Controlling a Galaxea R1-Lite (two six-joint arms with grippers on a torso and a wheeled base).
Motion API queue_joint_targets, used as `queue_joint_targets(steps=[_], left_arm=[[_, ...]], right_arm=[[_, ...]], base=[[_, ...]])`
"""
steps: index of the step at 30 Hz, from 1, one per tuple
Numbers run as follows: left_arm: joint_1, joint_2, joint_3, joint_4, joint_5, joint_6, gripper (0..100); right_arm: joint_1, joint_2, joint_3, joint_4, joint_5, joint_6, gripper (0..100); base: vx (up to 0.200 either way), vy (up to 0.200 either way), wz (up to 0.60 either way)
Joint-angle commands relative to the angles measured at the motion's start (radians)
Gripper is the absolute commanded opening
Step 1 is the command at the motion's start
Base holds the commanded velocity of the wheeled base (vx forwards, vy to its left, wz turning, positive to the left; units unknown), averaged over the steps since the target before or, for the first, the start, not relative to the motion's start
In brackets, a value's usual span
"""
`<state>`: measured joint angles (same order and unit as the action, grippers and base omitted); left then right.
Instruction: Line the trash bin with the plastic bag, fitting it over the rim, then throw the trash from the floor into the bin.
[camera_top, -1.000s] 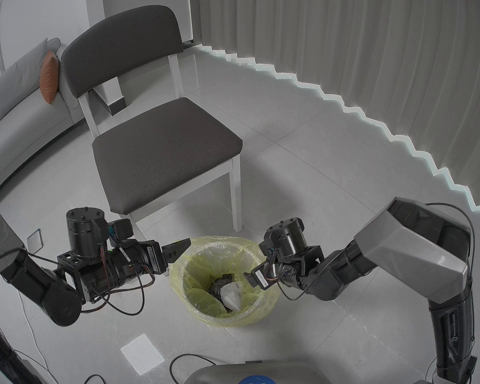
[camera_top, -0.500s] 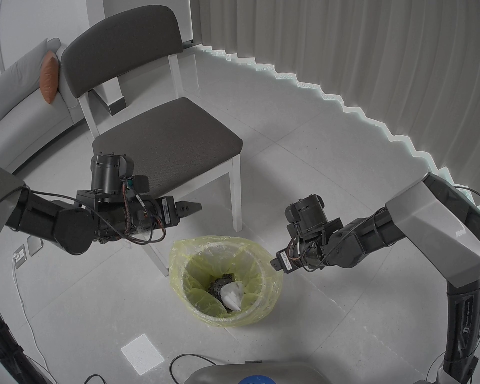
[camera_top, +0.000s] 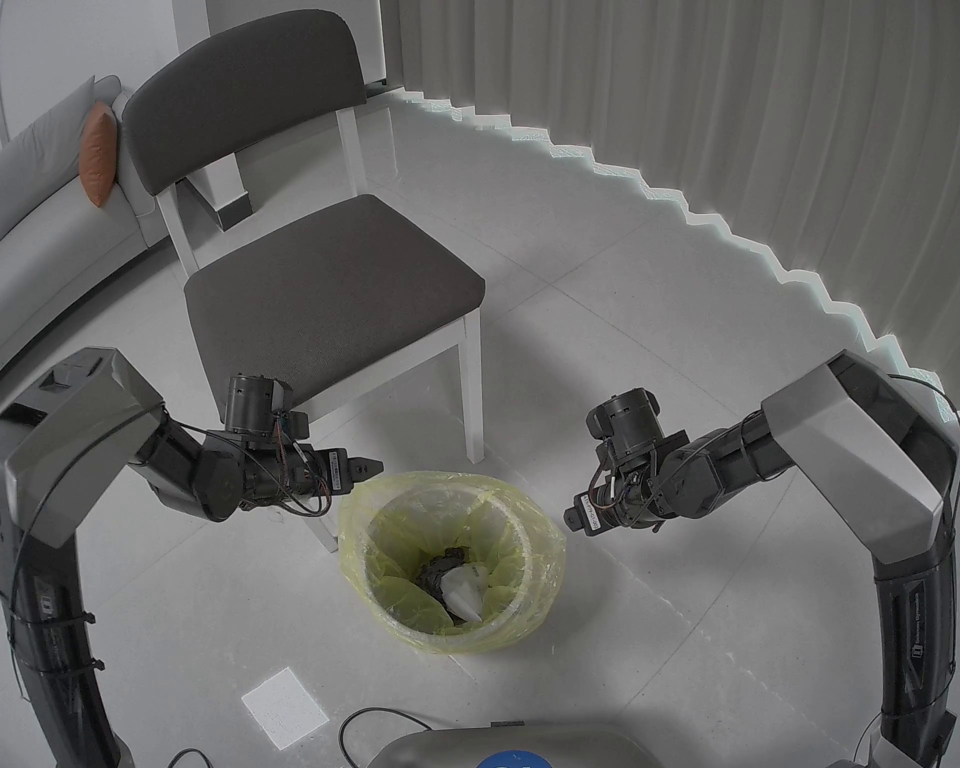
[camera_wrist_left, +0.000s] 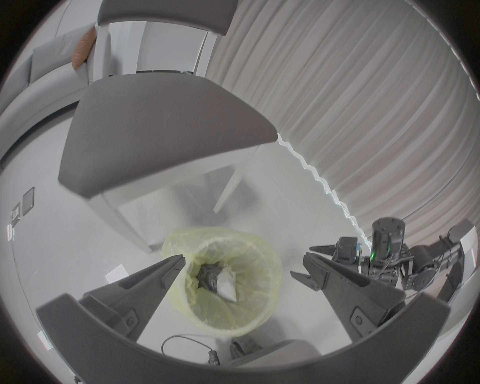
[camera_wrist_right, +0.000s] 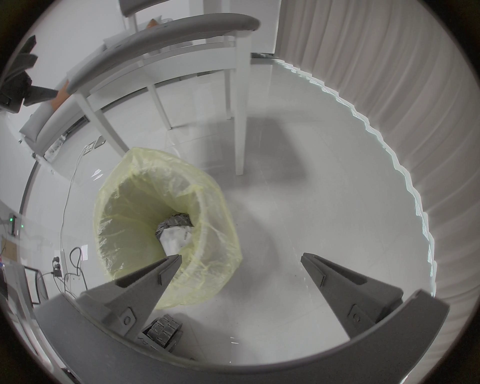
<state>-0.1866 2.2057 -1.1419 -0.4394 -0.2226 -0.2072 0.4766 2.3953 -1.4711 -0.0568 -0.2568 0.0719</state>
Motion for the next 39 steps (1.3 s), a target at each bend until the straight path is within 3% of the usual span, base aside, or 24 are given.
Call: queue_joint_targets(steps=[1,8,19,25,30,39], left_arm=[[0.029,0.172,-0.098,0.013,0.011,0.015,100],[0.035,0.282,-0.252,0.117,0.061,0.019,100],[0.042,0.376,-0.392,0.214,0.065,0.057,100],[0.042,0.289,-0.314,0.222,0.063,0.051,100],[0.038,0.235,-0.196,0.145,0.065,0.055,100],[0.039,0.261,-0.176,0.102,0.080,0.052,100]], right_arm=[[-0.010,0.102,-0.058,0.002,-0.001,0.002,100],[-0.010,0.179,-0.132,0.003,-0.027,-0.001,100],[-0.006,0.234,-0.229,0.068,-0.027,-0.003,100],[-0.004,0.229,-0.235,0.072,-0.029,0.000,100],[-0.003,0.235,-0.236,0.071,-0.027,0.002,100],[0.005,0.239,-0.241,0.071,-0.027,0.000,100]], base=[[0.000,0.000,0.00],[0.000,0.000,0.00],[0.000,0.000,0.00],[0.000,0.000,0.00],[0.000,0.000,0.00],[0.000,0.000,0.00]])
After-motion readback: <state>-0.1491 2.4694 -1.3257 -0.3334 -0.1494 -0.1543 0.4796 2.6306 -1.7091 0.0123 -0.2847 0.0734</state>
